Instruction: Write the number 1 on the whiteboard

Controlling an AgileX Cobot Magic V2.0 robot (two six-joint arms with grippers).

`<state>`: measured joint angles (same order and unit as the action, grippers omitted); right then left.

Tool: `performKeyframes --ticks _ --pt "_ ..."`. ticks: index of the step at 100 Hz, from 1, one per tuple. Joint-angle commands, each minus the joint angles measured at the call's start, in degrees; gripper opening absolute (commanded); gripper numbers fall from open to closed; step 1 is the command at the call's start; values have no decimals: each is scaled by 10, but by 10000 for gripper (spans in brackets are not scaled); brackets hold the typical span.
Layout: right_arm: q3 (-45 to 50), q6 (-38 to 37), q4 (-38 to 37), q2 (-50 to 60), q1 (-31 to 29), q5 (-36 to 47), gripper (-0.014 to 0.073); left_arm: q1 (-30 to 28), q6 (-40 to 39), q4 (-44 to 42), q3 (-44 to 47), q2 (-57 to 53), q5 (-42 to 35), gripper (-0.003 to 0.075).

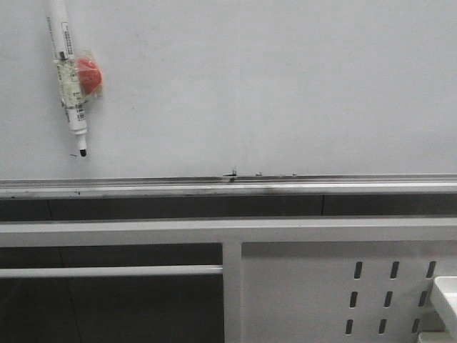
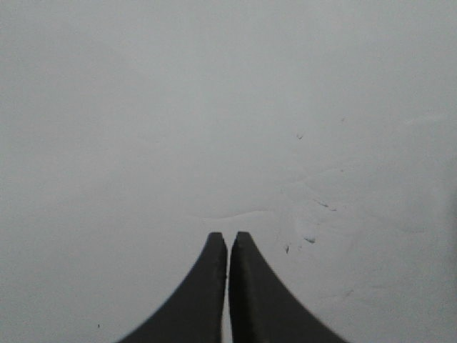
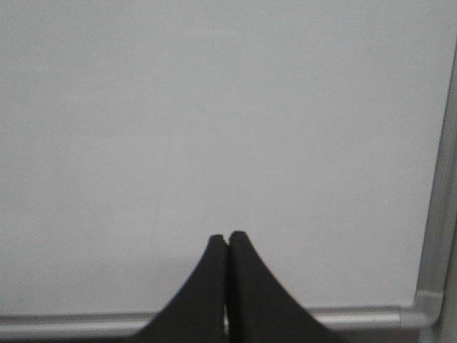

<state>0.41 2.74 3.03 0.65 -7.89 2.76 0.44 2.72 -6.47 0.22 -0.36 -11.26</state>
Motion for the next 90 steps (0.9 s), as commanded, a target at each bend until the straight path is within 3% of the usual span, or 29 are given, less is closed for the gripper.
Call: performKeyframes --ticks 1,8,14,23,38,49,62,71,80,90 --pt "3 0 13 10 -4 103 -69 0 -8 52 15 -11 -46 -20" --pt "-22 0 28 7 -4 41 -69 0 -8 107 -5 -9 -14 -20" --pt "-64 0 27 -8 -4 -48 -69 0 -8 159 -42 3 65 -20" --pt "-122 0 28 -52 -4 -88 -69 0 -8 167 -97 45 134 -20" --pt "-200 0 56 -132 -4 -82 -69 0 -8 170 -144 105 35 -20" --pt "-213 0 56 -170 -4 -17 -69 0 -8 170 -145 125 -76 -20" --pt "-214 0 56 -188 -4 -6 -69 0 -4 160 -145 139 -64 -20" --pt "-229 0 56 -198 -4 -68 -69 11 -8 115 -158 163 -8 -13" --pt "-263 0 70 -201 8 -145 -69 46 -27 109 -178 182 -20 81" --pt "-280 0 70 -201 28 -169 -69 94 -30 101 -179 205 -82 323"
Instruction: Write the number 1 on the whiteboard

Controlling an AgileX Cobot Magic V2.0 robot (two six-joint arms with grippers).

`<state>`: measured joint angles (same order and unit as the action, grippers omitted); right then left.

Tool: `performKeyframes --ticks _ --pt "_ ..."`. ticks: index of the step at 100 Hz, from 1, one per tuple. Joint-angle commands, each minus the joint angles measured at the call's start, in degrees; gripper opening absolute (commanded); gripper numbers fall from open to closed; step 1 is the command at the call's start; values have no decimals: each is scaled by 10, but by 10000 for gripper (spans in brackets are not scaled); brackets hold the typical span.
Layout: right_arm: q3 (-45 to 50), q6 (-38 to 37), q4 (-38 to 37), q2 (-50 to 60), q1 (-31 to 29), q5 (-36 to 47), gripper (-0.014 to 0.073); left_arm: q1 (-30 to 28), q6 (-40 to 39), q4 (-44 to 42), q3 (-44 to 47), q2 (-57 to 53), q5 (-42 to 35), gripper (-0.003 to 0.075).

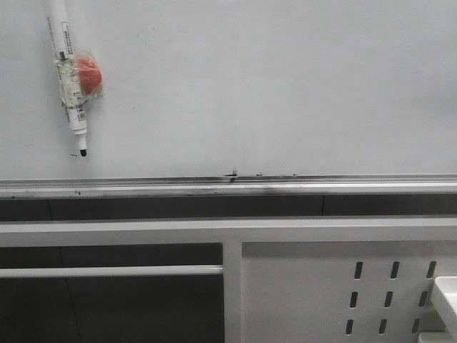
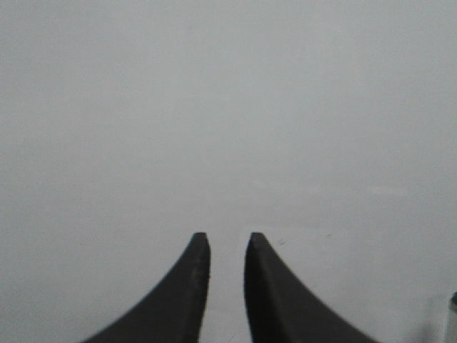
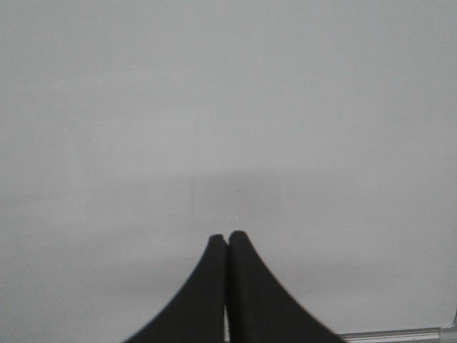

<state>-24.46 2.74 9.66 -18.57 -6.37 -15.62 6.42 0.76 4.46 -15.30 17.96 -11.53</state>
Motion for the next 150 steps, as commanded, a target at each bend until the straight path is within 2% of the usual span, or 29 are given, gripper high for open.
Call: performKeyframes --ticks 1,5,8,13,28,41,49,58,71,84,90,102,108,134,150 --pt "-32 0 4 -8 16 15 -69 41 -11 -8 -24 23 -84 361" --pt "-32 0 4 -8 22 18 -69 55 -11 -8 -24 33 -101 459" --pt "-32 0 4 -8 27 20 -69 67 -11 -8 -24 40 -109 505" --pt "-32 0 7 -8 31 26 -69 79 -11 -8 -24 52 -125 543" --pt "-29 0 49 -8 32 36 -69 96 -12 -14 -24 110 -141 498" --pt "-29 44 48 -20 32 16 -69 136 -45 -101 -24 175 -141 463" --pt "-29 63 48 -33 32 12 -69 165 -45 -115 -24 237 -171 447" --pt "-31 63 48 -43 32 11 -69 194 -45 -115 -22 303 -240 440" --pt "-31 64 47 -43 32 21 -69 231 -48 -95 0 402 -409 439" --pt "-33 70 37 -43 32 34 -69 246 -48 -65 17 498 -494 439" --pt "-35 70 38 -43 32 32 -69 253 -53 -70 31 530 -562 439" --pt "-36 70 37 -43 32 35 -69 275 -59 10 64 581 -662 439" --pt "-36 70 37 -43 32 35 -69 285 -59 39 80 594 -663 439" --pt "-36 70 37 -43 32 34 -69 314 -60 56 85 633 -664 439" --pt "-36 70 37 -43 32 25 -69 318 -111 52 63 668 -664 439"
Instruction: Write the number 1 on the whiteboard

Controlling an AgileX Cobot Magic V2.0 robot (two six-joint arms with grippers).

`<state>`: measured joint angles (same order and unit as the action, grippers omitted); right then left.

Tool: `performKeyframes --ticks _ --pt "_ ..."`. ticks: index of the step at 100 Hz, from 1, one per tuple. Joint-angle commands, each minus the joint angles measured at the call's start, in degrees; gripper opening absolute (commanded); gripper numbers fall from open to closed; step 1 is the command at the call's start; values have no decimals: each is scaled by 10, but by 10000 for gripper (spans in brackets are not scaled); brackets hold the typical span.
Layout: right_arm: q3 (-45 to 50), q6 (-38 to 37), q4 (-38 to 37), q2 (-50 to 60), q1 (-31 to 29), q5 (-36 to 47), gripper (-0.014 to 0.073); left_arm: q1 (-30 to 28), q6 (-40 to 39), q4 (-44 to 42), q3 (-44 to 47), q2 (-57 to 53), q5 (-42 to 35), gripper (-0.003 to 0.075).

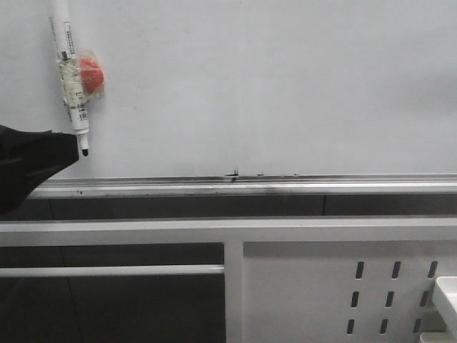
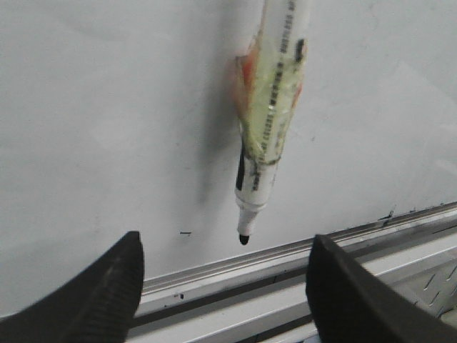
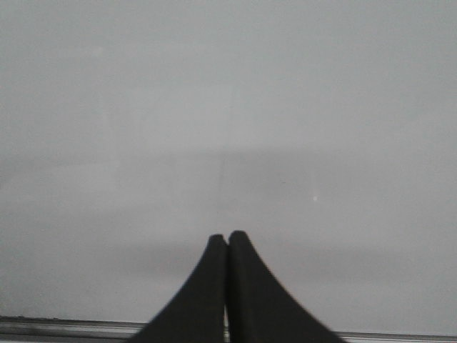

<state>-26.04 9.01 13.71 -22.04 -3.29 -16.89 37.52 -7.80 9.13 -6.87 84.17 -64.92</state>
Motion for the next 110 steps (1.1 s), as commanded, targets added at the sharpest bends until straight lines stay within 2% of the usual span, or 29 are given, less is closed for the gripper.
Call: performKeyframes --ticks 1,62,67,74,87,110 --pt "-20 8 -4 -8 2 38 -69 6 -25 6 -23 7 -130 439" --pt "-20 8 -4 -8 2 33 -69 6 -27 2 -71 26 -130 426" --pt "-20 8 -4 -8 2 33 -69 6 -27 2 -71 27 -130 391" --pt "-20 8 -4 -8 2 33 -69 6 -27 2 -72 30 -130 288" --pt "-20 8 -4 -8 2 33 -69 6 -27 -12 -73 31 -130 -23" --pt "-20 8 -4 -8 2 23 -69 6 -27 -13 -73 31 -130 -20"
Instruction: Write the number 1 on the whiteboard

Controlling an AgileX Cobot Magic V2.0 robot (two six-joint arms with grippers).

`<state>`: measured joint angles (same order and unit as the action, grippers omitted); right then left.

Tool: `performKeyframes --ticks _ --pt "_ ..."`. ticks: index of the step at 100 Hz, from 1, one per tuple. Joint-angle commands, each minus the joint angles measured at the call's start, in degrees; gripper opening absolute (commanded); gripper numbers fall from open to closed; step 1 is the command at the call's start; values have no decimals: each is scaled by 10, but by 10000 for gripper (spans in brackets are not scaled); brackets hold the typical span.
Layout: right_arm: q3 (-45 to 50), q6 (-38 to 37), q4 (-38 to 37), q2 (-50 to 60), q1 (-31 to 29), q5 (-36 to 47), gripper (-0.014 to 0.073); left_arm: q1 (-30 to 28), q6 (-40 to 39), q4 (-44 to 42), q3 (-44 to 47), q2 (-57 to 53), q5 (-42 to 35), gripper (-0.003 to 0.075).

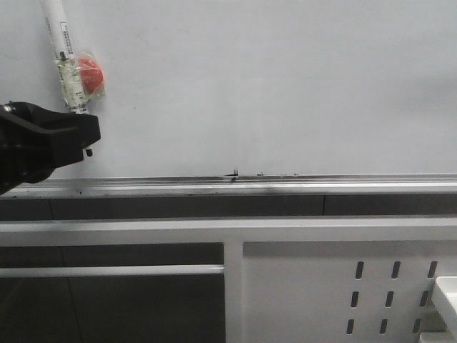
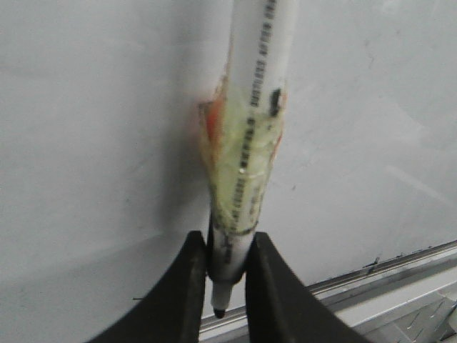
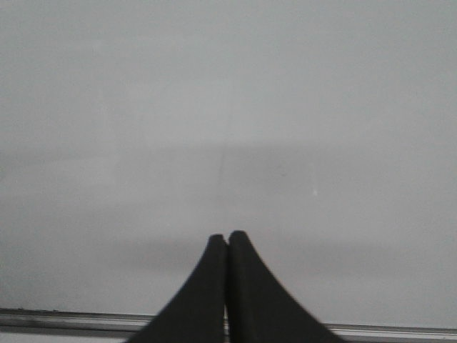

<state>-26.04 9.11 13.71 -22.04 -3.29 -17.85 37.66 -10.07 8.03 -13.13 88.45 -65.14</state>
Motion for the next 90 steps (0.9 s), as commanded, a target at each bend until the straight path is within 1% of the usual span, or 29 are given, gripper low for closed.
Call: performKeyframes --ticks 1,11,16,21,24,28,29,31,32,34,38,45,54,57,64,69,71,74,76,79,83,86,90 --pt "-20 7 -4 -8 2 33 -69 5 -4 -5 -11 -12 -128 -20" --pt "-20 7 -4 -8 8 18 -69 5 -3 -56 -2 -13 -128 -20" --pt "-20 7 -4 -8 28 17 -69 5 -3 -93 3 -14 -128 -20" --pt "-25 18 -4 -8 65 7 -69 5 -2 -133 6 -15 -128 -20" --pt "-31 43 -4 -8 81 -4 -69 5 -1 -161 8 -15 -127 -20" --pt "-41 99 -4 -8 122 -38 -69 5 1 -189 9 -15 -126 -20" --pt "-43 110 -4 -8 122 -38 -69 5 1 -200 9 -16 -124 -20" --pt "-48 149 -4 -8 146 -63 -69 5 1 -215 9 -17 -121 -20" --pt "-51 149 -4 -8 152 -70 -69 5 1 -220 9 -17 -120 -20" --pt "-59 183 -4 -8 169 -89 -69 5 1 -235 9 -18 -119 -20" --pt "-68 218 -4 -8 200 -119 -69 5 -4 -264 9 -22 -113 -20" --pt "-83 224 -4 -13 241 -141 -69 5 -4 -299 5 -32 -72 -20" --pt "-102 228 -4 -31 268 -162 -64 5 -4 -339 -9 -60 30 -20" --pt "-107 233 -4 -41 271 -171 -48 5 -4 -358 -16 -71 60 -20" --pt "-114 233 -6 -61 281 -180 46 5 -4 -402 -39 -103 130 -20" --pt "-115 233 -6 -74 288 -179 167 5 -4 -442 -63 -128 190 -20" --pt "-115 233 -6 -80 292 -178 200 8 -7 -460 -70 -138 219 -20" --pt "-115 233 -6 -87 298 -175 282 12 -11 -482 -88 -151 277 -20" --pt "-115 233 -6 -92 302 -173 325 17 -11 -497 -99 -160 303 -20" --pt "-115 233 -6 -99 307 -168 372 26 -11 -515 -113 -174 365 -20" --pt "-117 233 -6 -110 316 -167 418 42 -11 -537 -133 -184 421 -20" --pt "-120 233 -6 -118 320 -166 432 54 -11 -545 -146 -192 467 -20" --pt "-126 233 -7 -134 326 -167 433 72 -11 -557 -162 -197 503 -20"
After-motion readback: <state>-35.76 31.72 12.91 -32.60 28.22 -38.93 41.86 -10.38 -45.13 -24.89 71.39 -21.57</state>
